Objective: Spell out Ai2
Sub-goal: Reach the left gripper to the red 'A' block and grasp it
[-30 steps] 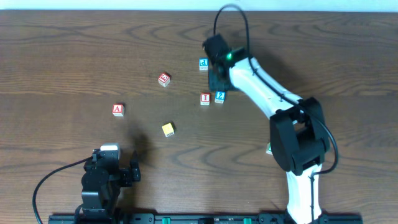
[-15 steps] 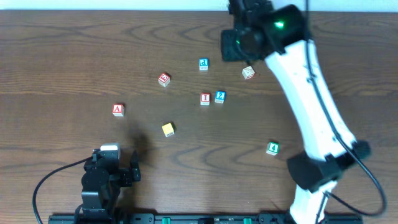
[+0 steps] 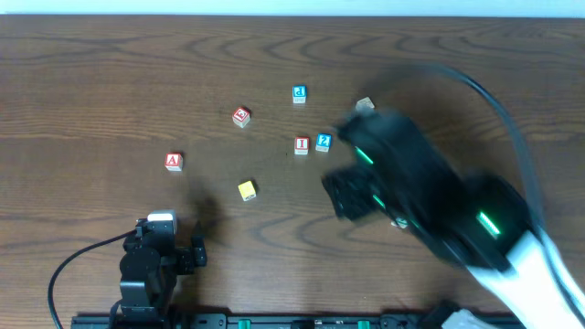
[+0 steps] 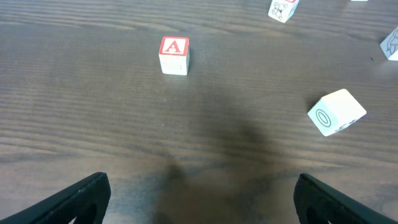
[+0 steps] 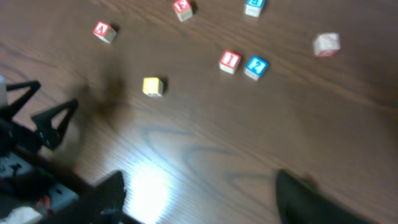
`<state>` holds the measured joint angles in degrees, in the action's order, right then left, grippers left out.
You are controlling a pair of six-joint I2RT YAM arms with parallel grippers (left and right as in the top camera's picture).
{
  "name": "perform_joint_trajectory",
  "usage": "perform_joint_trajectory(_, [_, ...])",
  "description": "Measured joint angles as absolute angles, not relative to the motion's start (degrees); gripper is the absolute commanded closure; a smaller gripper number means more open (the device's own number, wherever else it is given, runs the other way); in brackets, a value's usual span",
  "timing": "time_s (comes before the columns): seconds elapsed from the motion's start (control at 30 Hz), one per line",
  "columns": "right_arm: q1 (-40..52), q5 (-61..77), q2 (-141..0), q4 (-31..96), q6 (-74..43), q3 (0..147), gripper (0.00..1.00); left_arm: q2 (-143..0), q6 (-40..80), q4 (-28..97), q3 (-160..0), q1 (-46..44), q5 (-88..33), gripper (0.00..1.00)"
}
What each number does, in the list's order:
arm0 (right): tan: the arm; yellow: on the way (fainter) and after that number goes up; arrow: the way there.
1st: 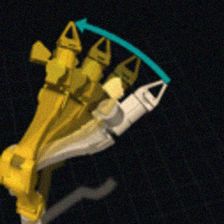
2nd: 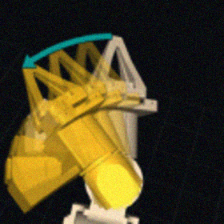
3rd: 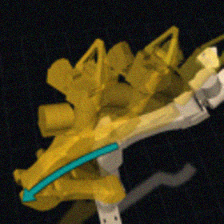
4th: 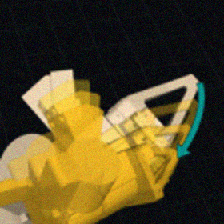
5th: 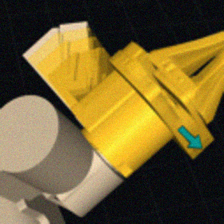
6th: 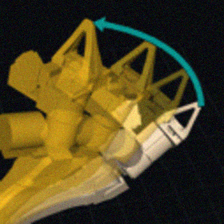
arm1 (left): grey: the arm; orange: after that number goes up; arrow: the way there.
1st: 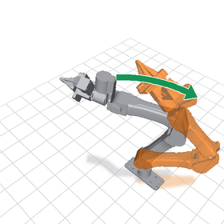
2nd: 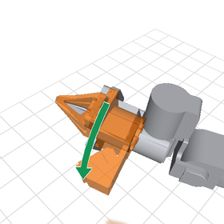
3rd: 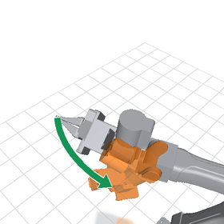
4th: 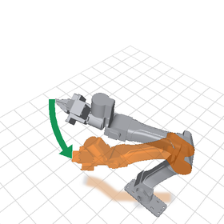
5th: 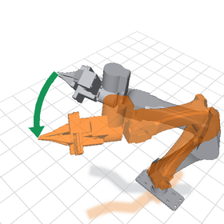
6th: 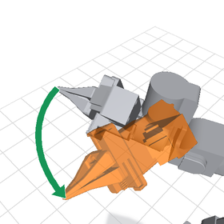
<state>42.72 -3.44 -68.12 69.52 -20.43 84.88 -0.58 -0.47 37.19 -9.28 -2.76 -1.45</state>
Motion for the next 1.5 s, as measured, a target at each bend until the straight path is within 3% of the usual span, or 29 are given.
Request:
perform_joint_trajectory(0.17, [42.72, -0.58, -56.1, 68.49, -21.69, 67.96, 0.01, -0.58, 0.43, 34.5, -9.23, -2.76, -1.91, 0.04])
perform_joint_trajectory(0.27, [42.72, 2.87, -55.4, 69.08, -21.96, 62.94, 0.01, -0.58, 8.88, 32.75, -9.23, -2.76, -7.66, 0.05])
perform_joint_trajectory(0.53, [42.72, 6.61, -54.3, 68.66, -22.13, 62.39, 0.01, -0.58, 25.76, 23.68, -9.08, -2.76, -15.86, 0.05])
perform_joint_trajectory(0.63, [42.72, 6.96, -54.3, 66.89, -22.15, 62.39, 0.01, -0.71, 27.64, 18.13, -9.32, -2.76, -16.62, 0.04])
perform_joint_trajectory(0.77, [42.72, 7.09, -54.3, 63.61, -22.17, 62.39, 0.01, -6.39, 25.63, 20.53, -15.66, -2.76, -12.16, 0.05])
perform_joint_trajectory(1.0, [42.72, 4.27, -54.3, 56.8, -22.17, 62.39, 0.01, -33.34, 12.53, 28.38, -38.44, -2.76, -1.32, 0.05])
perform_joint_trajectory(1.33, [37.67, -1.28, -54.3, 52.29, -22.11, 62.39, 0.01, -90.59, -3.25, 47.51, -72.88, -1.15, 6.61, 0.0])
perform_joint_trajectory(1.5, [32.77, -1.98, -54.3, 53.28, -22.11, 62.39, 0.01, -104.14, -7.18, 48.53, -79.79, -0.95, 7.07, 0.05])
